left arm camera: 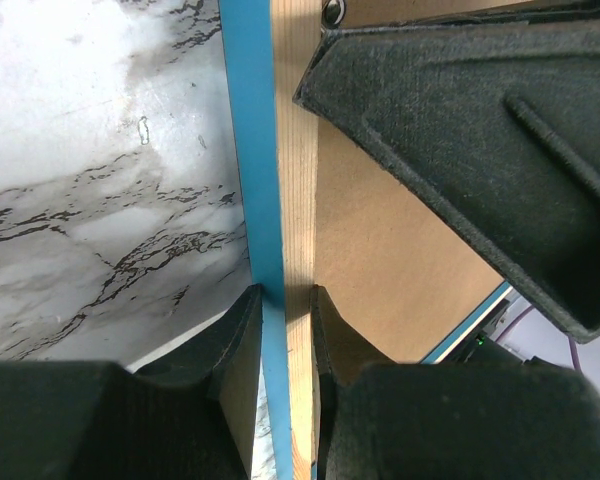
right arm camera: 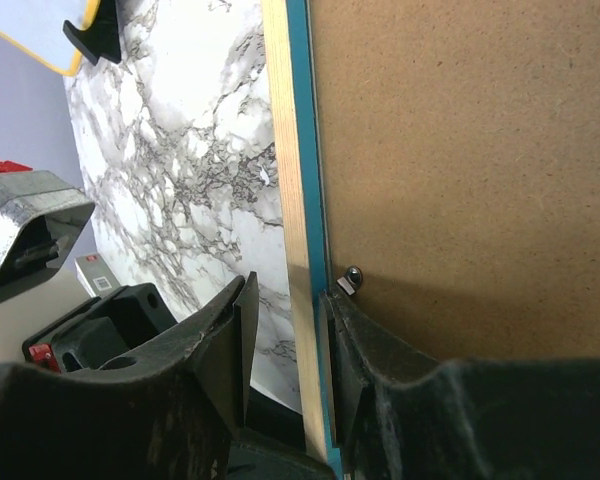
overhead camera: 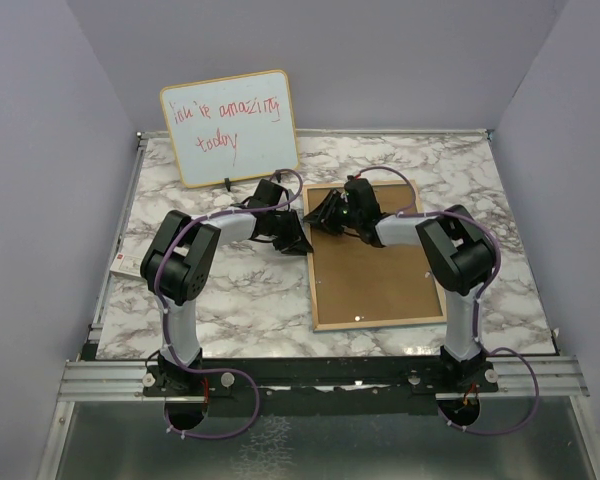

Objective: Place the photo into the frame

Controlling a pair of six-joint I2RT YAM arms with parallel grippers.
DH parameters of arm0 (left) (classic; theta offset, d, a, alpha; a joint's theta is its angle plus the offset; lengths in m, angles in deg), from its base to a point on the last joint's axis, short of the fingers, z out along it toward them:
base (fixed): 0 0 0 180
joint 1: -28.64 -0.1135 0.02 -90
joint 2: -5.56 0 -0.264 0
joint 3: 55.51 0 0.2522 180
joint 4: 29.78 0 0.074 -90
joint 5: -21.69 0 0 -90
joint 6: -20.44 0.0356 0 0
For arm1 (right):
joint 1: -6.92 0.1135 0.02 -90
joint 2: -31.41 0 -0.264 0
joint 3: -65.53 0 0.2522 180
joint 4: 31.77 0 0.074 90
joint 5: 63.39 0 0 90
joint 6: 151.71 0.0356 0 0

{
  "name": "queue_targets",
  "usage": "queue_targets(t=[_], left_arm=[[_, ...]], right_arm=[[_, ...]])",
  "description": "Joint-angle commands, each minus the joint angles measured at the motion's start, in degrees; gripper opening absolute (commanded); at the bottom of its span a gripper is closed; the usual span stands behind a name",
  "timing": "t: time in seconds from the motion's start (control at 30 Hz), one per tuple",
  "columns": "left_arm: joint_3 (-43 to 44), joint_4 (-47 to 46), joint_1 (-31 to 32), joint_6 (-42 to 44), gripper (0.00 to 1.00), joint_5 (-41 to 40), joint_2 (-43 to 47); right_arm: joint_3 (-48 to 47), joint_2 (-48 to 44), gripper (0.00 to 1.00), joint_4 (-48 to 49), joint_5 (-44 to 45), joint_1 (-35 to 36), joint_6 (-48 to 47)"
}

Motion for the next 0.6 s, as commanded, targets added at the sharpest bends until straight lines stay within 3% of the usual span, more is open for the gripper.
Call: queue_targets(t=[0.0, 0.33, 0.57], left_arm=[[-2.0, 7.5, -0.3, 3.9, 0.20, -8.3, -4.0], [-1.6, 7.5, -0.4, 3.7, 0.20, -8.3, -4.5], [-1.8, 7.7, -0.4, 3.8, 0.20, -8.4, -4.7]], right_arm=[[5.2, 3.1, 0.41, -1.2, 5.8, 0.9, -5.2], [3.1, -2.0, 0.41, 3.9, 3.3, 0.7, 2.1], [7.0, -10.0, 0.50, 11.1, 2.8, -1.3, 8.7]])
